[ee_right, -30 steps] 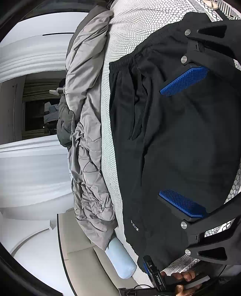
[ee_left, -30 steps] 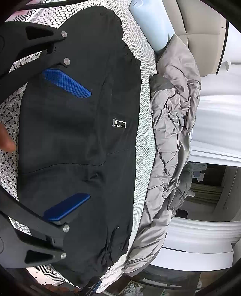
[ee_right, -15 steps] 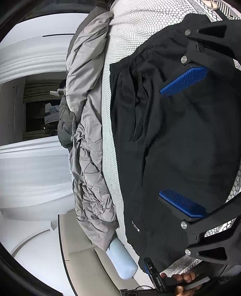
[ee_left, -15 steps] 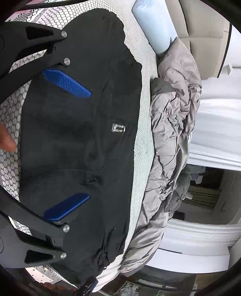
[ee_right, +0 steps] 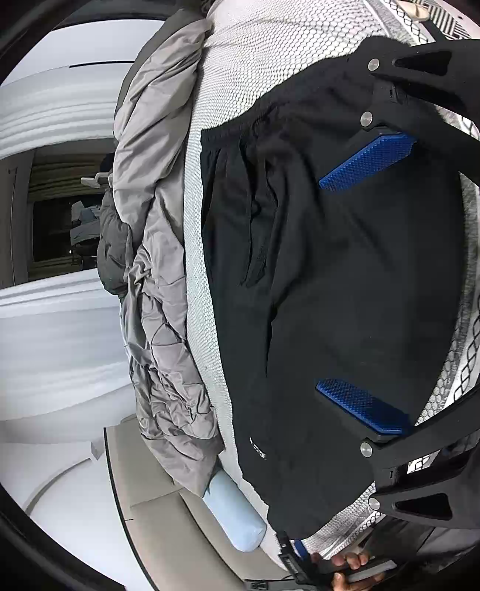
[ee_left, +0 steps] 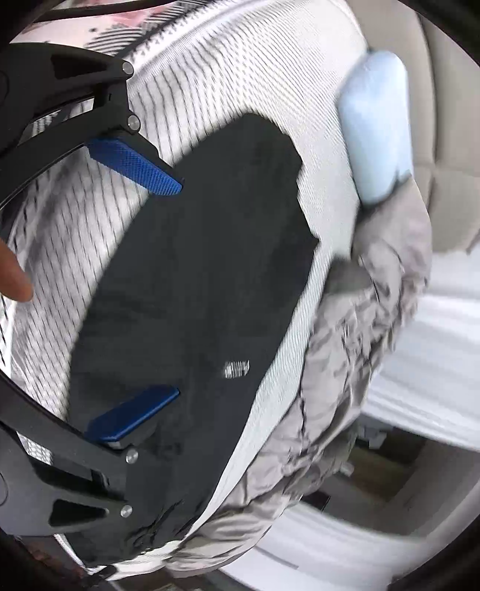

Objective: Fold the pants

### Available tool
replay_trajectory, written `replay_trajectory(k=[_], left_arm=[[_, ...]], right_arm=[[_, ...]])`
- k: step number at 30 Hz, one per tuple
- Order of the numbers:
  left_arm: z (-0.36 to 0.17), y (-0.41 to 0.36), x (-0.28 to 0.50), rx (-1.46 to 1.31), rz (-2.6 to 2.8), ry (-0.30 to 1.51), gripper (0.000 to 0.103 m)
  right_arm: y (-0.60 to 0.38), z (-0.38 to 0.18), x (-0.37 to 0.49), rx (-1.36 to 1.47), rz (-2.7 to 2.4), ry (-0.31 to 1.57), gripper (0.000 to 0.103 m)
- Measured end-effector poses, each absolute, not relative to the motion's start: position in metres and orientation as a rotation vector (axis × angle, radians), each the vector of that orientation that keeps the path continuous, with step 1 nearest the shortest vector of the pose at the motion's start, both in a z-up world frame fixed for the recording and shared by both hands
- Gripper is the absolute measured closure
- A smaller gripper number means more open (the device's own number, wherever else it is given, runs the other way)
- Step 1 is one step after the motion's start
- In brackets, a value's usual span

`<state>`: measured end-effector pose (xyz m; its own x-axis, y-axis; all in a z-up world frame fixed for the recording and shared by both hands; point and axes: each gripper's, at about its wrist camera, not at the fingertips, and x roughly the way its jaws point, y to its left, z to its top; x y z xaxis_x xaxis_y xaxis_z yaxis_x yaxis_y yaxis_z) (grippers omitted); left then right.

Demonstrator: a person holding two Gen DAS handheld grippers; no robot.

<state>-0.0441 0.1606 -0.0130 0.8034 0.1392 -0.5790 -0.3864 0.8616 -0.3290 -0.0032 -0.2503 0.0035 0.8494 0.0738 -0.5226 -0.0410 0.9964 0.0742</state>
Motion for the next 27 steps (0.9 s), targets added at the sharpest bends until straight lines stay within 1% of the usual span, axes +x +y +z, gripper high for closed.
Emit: replay_trajectory(k=[2,3,4,5,7,8,10,11,12,13,14,15,16,20,24,27], left_arm=[[-0.021,0.183,-0.053,-0.518,0.292,0.597,0.002],[-0.026,0.192,-0.056,-0.545,0.280,0.607,0.007],[-0.031,0.199,-0.057,-0.574,0.267,0.622,0.014],[-0.037,0.207,-0.057,-0.607,0.252,0.640,0.017],[-0.050,0.220,-0.054,-0.665,0.211,0.670,0.021],[-0.055,0.224,-0.052,-0.682,0.203,0.672,0.021],[-0.062,0.232,-0.043,-0.691,0.208,0.674,0.023],[-0.063,0.239,-0.036,-0.683,0.218,0.669,0.025],[-0.064,0.246,-0.027,-0.672,0.238,0.660,0.035],[-0.062,0.248,-0.017,-0.672,0.249,0.662,0.053],[-0.062,0.254,-0.008,-0.674,0.253,0.669,0.066],[-0.060,0.256,-0.002,-0.687,0.245,0.672,0.091],[-0.057,0.257,0.001,-0.698,0.234,0.660,0.101],[-0.036,0.256,-0.012,-0.644,0.265,0.588,0.101],[-0.027,0.244,-0.027,-0.607,0.268,0.592,0.101],[-0.030,0.245,-0.032,-0.611,0.265,0.606,0.101]], right_arm=[[-0.256,0.003,-0.008,0.081,0.058,0.562,0.000],[-0.259,0.002,-0.010,0.098,0.061,0.570,0.000],[-0.263,0.000,-0.011,0.119,0.063,0.577,0.000],[-0.267,-0.001,-0.013,0.142,0.063,0.583,0.000],[-0.273,-0.004,-0.015,0.177,0.062,0.595,0.000],[-0.276,-0.004,-0.016,0.191,0.061,0.592,0.000],[-0.278,-0.003,-0.018,0.197,0.051,0.582,0.000],[-0.280,-0.003,-0.019,0.201,0.050,0.582,0.000],[-0.281,-0.003,-0.019,0.207,0.046,0.583,0.000],[-0.283,-0.004,-0.019,0.214,0.039,0.584,0.000],[-0.286,-0.005,-0.019,0.221,0.027,0.590,0.000],[-0.287,-0.006,-0.021,0.228,0.016,0.593,0.000],[-0.291,-0.008,-0.023,0.244,-0.007,0.595,0.000],[-0.314,-0.013,-0.046,0.306,-0.095,0.599,0.000],[-0.342,-0.024,-0.076,0.428,-0.143,0.609,0.000],[-0.358,-0.032,-0.080,0.514,-0.137,0.609,0.001]])
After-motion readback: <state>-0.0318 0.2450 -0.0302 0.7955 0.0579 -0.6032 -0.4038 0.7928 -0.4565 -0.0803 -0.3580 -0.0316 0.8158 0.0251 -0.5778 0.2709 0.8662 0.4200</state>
